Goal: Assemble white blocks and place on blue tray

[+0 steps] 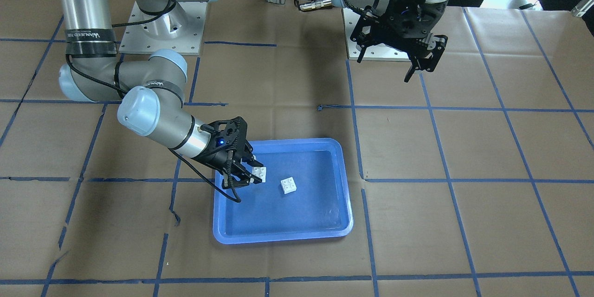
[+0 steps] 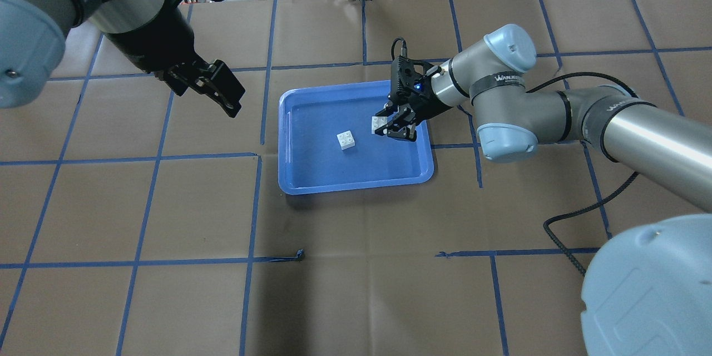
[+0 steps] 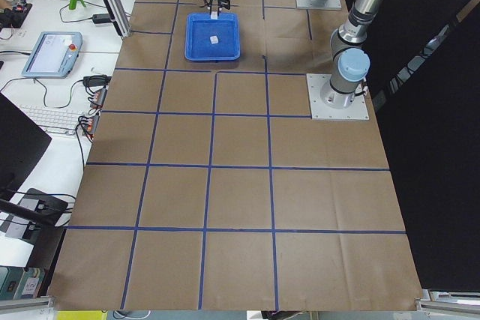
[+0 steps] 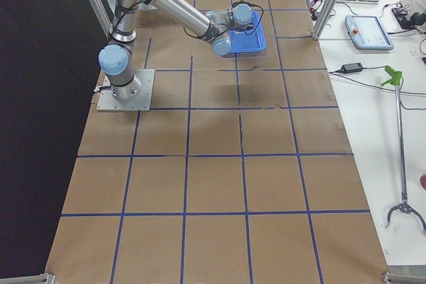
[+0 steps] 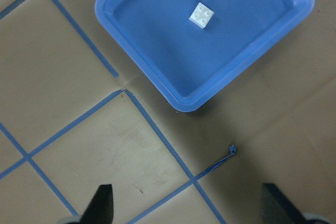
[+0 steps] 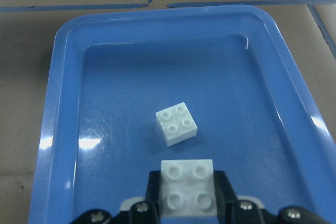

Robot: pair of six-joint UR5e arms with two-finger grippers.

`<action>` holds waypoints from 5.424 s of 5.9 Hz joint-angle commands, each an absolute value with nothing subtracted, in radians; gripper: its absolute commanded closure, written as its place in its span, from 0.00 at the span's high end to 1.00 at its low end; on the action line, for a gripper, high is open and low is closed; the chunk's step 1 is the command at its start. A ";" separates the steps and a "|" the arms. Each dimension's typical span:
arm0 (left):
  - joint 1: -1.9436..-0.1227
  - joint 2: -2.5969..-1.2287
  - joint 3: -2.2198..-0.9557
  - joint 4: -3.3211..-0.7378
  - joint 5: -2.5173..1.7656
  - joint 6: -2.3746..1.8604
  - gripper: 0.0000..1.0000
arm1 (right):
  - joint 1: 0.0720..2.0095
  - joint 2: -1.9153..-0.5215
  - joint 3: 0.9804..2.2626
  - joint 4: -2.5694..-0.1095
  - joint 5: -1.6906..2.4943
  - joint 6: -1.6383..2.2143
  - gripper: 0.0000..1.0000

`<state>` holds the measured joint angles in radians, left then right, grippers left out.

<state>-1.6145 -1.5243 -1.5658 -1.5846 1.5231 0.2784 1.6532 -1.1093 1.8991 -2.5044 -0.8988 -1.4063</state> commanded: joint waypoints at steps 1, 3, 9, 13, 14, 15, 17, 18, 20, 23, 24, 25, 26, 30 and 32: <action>-1.612 -1.519 -1.571 -1.469 1.546 0.022 0.99 | 1.684 -1.031 1.899 -2.583 -0.900 -1.397 0.34; -1.618 -1.531 -1.530 -1.553 1.608 -0.021 0.99 | 1.684 -1.005 1.894 -2.598 -0.900 -1.397 0.34; -1.615 -1.517 -1.539 -1.549 1.598 -0.021 0.99 | 1.704 -0.992 1.888 -2.622 -0.891 -1.353 0.34; -1.615 -1.516 -1.537 -1.549 1.597 -0.021 0.99 | 1.704 -0.991 1.885 -2.622 -0.891 -1.325 0.34; -1.615 -1.516 -1.536 -1.549 1.597 -0.021 0.99 | 1.704 -0.991 1.884 -2.623 -0.891 -1.325 0.34; -1.614 -1.516 -1.536 -1.549 1.597 -0.021 0.99 | 1.704 -0.991 1.884 -2.623 -0.893 -1.328 0.34; -1.614 -1.514 -1.536 -1.549 1.598 -0.021 0.99 | 1.706 -0.989 1.884 -2.623 -0.894 -1.333 0.34; -1.614 -1.514 -1.536 -1.549 1.598 -0.021 0.99 | 1.706 -0.989 1.884 -2.623 -0.894 -1.338 0.34; -1.615 -1.513 -1.536 -1.551 1.598 -0.021 0.99 | 1.712 -0.988 1.872 -2.622 -0.879 -1.338 0.34; -1.615 -1.513 -1.536 -1.551 1.598 -0.021 0.99 | 1.712 -0.965 1.859 -2.622 -0.879 -1.330 0.34; -1.615 -1.513 -1.537 -1.551 1.598 -0.021 0.99 | 1.712 -0.965 1.861 -2.622 -0.879 -1.328 0.34; -1.615 -1.513 -1.537 -1.551 1.598 -0.021 0.99 | 1.712 -0.965 1.861 -2.622 -0.879 -1.328 0.34; -1.615 -1.513 -1.539 -1.551 1.598 -0.021 0.99 | 1.712 -0.965 1.861 -2.622 -0.877 -1.327 0.34; -1.615 -1.511 -1.539 -1.551 1.600 -0.021 0.99 | 1.712 -0.962 1.861 -2.623 -0.874 -1.325 0.34; -1.615 -1.509 -1.542 -1.551 1.600 -0.021 0.99 | 1.712 -0.960 1.862 -2.622 -0.874 -1.325 0.36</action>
